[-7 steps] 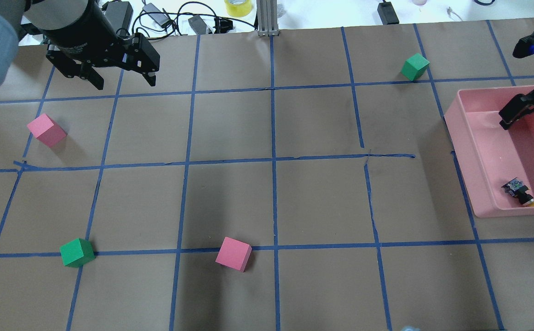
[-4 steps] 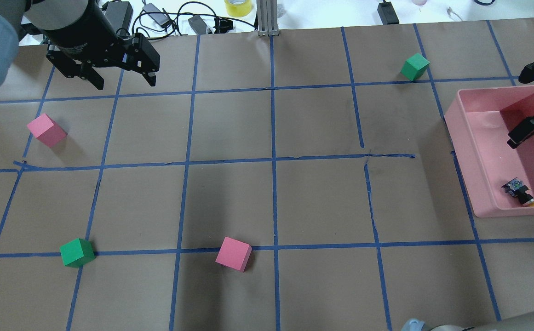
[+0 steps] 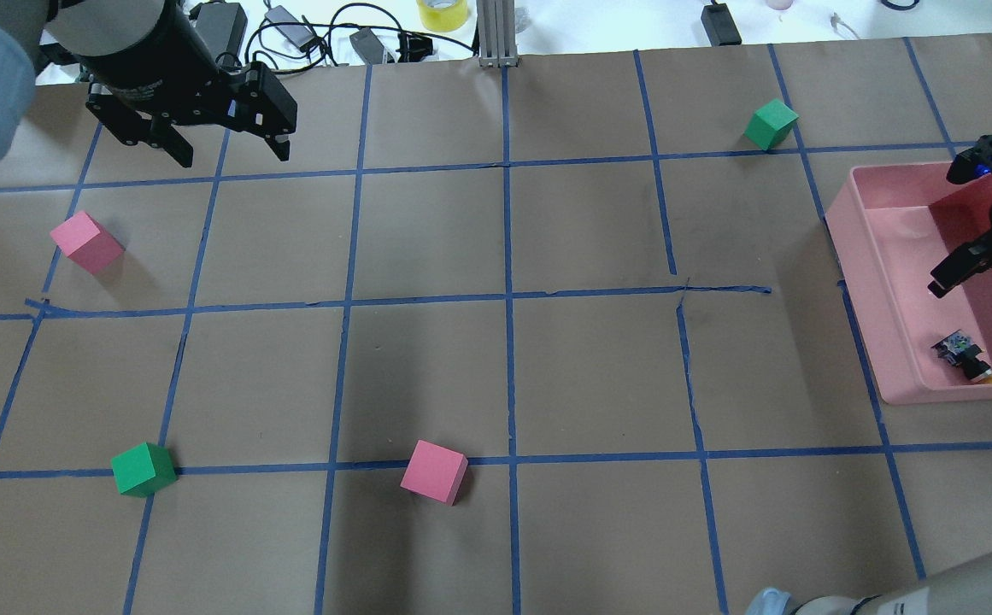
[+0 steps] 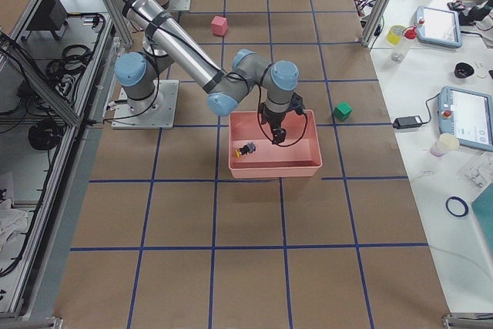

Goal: Align button upright
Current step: 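Move the right gripper over the pink bin toward the button switch, then lower the right gripper into the bin above the button switch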

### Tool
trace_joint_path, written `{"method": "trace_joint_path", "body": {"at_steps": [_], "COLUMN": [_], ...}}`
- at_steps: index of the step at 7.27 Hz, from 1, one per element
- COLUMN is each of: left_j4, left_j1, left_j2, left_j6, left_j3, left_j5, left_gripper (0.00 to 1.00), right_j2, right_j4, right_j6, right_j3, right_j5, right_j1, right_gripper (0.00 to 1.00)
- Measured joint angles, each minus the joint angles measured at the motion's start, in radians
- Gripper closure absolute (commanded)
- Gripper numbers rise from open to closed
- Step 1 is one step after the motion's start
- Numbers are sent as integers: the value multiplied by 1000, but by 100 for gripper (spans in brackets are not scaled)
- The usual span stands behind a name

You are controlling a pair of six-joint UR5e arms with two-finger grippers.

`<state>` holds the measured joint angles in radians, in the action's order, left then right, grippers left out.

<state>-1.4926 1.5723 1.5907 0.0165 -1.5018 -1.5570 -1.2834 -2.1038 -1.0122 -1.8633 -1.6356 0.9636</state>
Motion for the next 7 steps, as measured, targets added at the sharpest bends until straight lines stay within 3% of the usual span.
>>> {"method": "trace_joint_path", "body": {"at_steps": [3,7], "left_j4": [-1,-2], "left_j1": [0,0], "left_j2": [0,-1], "left_j6": [-1,-1], "left_j3": [0,0], "left_j5": [0,0], "left_gripper": [0,0], "right_j2": [29,58], "right_j4": [-110,-131], "right_j6": [-63,-100], "right_j3": [-80,-91], "right_j5": [-10,-11], "right_j1": [-39,-59], "right_gripper": [1,2]}}
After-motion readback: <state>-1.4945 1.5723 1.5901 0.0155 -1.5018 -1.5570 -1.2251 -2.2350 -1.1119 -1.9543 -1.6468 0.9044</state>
